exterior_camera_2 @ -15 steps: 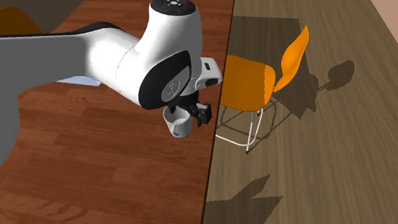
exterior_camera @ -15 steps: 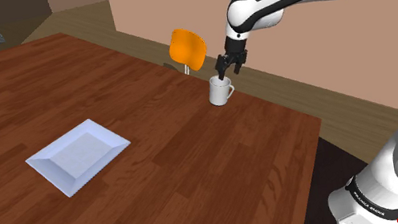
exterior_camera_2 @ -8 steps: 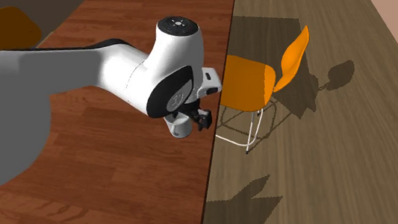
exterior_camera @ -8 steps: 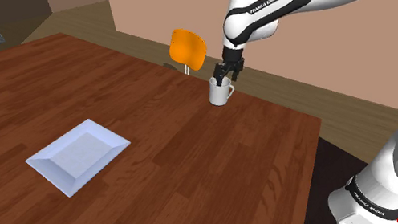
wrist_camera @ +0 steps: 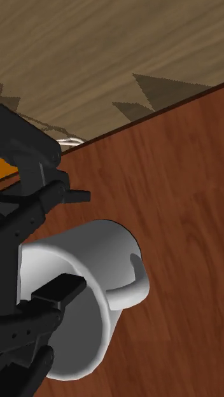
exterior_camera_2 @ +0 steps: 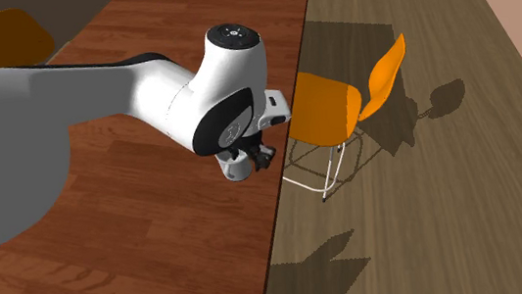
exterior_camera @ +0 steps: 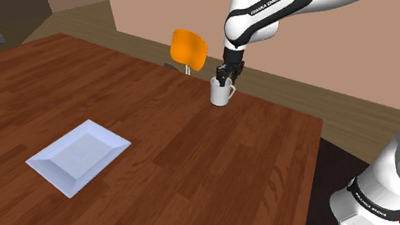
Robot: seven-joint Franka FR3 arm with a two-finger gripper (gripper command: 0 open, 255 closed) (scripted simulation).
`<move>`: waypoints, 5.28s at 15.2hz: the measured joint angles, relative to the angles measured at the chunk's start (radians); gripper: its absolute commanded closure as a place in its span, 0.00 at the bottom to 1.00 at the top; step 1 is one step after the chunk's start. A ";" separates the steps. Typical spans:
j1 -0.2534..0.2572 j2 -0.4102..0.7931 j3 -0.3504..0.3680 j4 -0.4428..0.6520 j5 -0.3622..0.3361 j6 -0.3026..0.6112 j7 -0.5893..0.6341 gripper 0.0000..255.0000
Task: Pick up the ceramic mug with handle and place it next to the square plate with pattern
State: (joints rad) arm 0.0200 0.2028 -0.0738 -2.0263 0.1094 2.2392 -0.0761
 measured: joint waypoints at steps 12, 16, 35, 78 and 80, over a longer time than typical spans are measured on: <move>0.001 -0.014 -0.001 0.011 -0.003 -0.025 0.004 1.00; 0.002 -0.038 -0.001 0.037 -0.009 -0.074 0.011 1.00; 0.000 -0.115 -0.005 0.199 -0.026 -0.312 0.033 1.00; 0.453 0.159 0.320 0.655 -0.154 -0.458 0.827 1.00; 0.458 0.162 0.321 0.641 -0.156 -0.441 0.835 1.00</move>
State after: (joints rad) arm 0.4782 0.3652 0.2474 -1.3856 -0.0466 1.7984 0.7594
